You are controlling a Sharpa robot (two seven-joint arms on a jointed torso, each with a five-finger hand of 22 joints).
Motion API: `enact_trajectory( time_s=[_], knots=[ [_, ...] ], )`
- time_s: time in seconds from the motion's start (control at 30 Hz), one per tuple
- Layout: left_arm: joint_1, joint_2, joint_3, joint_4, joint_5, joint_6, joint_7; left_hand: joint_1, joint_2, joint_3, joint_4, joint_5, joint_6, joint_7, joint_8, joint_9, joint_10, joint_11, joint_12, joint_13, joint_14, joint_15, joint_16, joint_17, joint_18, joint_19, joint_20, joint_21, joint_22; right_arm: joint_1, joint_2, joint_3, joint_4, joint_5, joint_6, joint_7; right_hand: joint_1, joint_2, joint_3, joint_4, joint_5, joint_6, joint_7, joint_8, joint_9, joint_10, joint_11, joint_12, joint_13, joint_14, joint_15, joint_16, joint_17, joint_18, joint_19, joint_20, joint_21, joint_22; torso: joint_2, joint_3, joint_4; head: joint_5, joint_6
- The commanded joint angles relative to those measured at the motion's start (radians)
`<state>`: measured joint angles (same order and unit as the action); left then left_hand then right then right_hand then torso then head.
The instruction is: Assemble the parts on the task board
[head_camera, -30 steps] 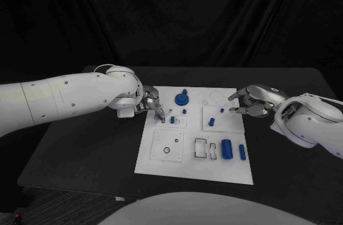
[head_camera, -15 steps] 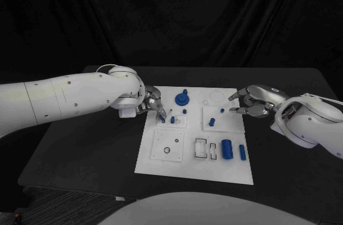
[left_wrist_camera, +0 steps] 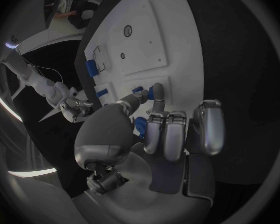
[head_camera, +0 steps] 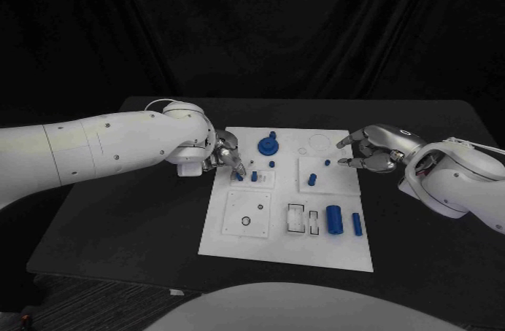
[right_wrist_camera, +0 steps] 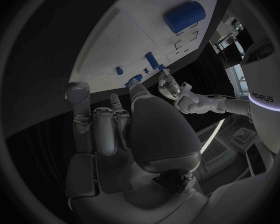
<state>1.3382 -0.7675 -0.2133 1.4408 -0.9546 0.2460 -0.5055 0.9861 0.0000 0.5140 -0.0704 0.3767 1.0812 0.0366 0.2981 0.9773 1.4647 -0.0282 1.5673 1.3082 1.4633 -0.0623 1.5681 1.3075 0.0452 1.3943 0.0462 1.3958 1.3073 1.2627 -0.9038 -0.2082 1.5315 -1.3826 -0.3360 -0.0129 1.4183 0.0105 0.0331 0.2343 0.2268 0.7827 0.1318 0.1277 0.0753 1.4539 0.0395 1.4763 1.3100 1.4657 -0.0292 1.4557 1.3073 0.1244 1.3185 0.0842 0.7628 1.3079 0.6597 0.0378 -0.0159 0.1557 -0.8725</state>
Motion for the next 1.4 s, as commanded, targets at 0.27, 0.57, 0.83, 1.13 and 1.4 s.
enact_trajectory(
  time_s=[0.27,0.57,0.83,1.13,1.4],
  knots=[
    [-0.008,0.003,0.001,0.0,0.002,-0.006,0.022,-0.001,0.011,0.015,-0.008,0.005,0.004,-0.01,-0.006,-0.003,0.106,-0.003,0.004,0.263,0.108,-0.006,0.003,0.263,0.012,-0.01,0.0,-0.009,0.174,-0.003,-0.001,0.0,-0.001,-0.002,-0.009,-0.011,-0.001,0.005,-0.001,-0.006,0.003,0.007,0.001,-0.003,-0.002,-0.006,-0.002,-0.002,0.163,0.054,0.003,-0.005,0.168,0.01,-0.005,-0.002,-0.007,0.084,0.001,-0.0004,0.0006,0.001,0.0],
    [-0.01,0.004,0.001,-0.001,0.002,-0.013,0.027,0.0,0.012,0.018,-0.009,0.006,0.002,-0.009,-0.009,-0.005,0.106,-0.003,0.004,0.263,0.108,-0.005,0.003,0.263,0.012,-0.012,0.0,-0.011,0.173,-0.004,0.0,0.0,-0.002,-0.002,-0.008,-0.011,-0.001,0.005,-0.002,-0.007,0.003,0.008,0.001,-0.003,-0.002,-0.006,-0.002,-0.002,0.162,0.054,0.003,-0.005,0.168,0.01,-0.006,-0.001,-0.008,0.084,0.001,-0.0003,0.0006,0.003,0.0],
    [-0.011,0.008,0.001,-0.006,0.002,0.0,0.023,-0.022,0.012,-0.019,0.014,-0.133,0.005,-0.005,-0.031,-0.015,0.106,0.002,0.004,0.263,0.108,-0.001,0.003,0.263,0.013,-0.016,0.005,-0.022,0.174,-0.004,-0.001,0.0,-0.002,-0.002,-0.006,-0.011,-0.001,0.005,-0.002,-0.007,0.003,0.008,0.001,-0.003,-0.002,-0.006,-0.002,-0.002,0.162,0.054,0.003,-0.005,0.168,0.01,-0.006,-0.001,-0.008,0.084,0.001,-0.0002,-0.0006,0.004,0.0],
    [-0.012,0.01,0.001,-0.014,0.003,0.025,0.004,-0.069,0.009,-0.148,0.099,-0.284,-0.021,0.017,-0.094,-0.054,0.095,0.021,-0.006,0.255,0.108,0.016,0.003,0.263,0.018,-0.031,0.019,-0.048,0.173,-0.005,-0.001,0.0,-0.003,-0.002,-0.004,-0.012,-0.002,0.006,-0.002,-0.007,0.004,0.008,0.001,-0.004,-0.002,-0.005,-0.002,-0.002,0.163,0.055,0.003,-0.005,0.168,0.01,-0.005,-0.001,-0.008,0.084,0.001,-0.0002,-0.0006,0.003,0.0],
    [-0.013,0.01,0.001,-0.018,0.003,0.034,-0.001,-0.031,0.027,-0.17,0.093,-0.195,-0.036,0.016,-0.087,-0.038,0.093,0.023,-0.009,0.253,0.108,0.019,0.003,0.263,0.021,-0.036,0.024,-0.06,0.174,-0.005,0.0,0.0,-0.004,-0.002,-0.002,-0.011,-0.002,0.006,-0.002,-0.007,0.004,0.008,0.001,-0.004,-0.002,-0.005,-0.002,-0.002,0.163,0.055,0.003,-0.005,0.168,0.01,-0.005,-0.001,-0.008,0.084,0.001,-0.0004,0.0006,0.004,0.0]
  ],
)
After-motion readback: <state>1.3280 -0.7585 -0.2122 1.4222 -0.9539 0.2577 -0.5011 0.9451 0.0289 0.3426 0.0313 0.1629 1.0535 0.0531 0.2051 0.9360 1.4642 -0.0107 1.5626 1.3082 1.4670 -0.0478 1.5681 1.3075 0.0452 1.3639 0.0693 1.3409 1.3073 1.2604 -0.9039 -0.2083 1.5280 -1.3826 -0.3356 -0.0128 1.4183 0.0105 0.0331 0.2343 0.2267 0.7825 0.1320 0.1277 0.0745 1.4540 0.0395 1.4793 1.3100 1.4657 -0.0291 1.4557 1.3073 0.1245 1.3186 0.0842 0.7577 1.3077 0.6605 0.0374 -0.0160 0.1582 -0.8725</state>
